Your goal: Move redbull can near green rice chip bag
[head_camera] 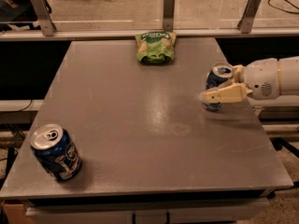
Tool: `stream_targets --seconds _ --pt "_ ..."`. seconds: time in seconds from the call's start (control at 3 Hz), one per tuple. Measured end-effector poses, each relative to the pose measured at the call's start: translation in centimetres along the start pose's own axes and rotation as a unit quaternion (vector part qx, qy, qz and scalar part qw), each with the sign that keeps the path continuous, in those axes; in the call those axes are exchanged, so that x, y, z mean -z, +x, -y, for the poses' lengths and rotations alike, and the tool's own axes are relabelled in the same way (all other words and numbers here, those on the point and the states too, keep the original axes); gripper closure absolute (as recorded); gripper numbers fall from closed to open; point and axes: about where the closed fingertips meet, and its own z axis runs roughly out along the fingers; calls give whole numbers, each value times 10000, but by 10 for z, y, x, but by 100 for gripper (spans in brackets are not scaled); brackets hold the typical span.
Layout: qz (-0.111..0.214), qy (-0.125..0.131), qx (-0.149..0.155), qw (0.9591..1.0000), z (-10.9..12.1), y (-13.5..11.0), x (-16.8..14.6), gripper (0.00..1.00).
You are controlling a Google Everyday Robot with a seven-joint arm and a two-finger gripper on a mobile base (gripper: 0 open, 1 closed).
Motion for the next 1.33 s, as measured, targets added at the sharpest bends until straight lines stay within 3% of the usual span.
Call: stream_targets --seconds 0.67,1.0,1.33 --pt "457 10 17 9990 3 -18 12 87" --pt "569 177 310 9977 15 -43 34 100" --pt "569 176 311 9977 15 -43 34 100"
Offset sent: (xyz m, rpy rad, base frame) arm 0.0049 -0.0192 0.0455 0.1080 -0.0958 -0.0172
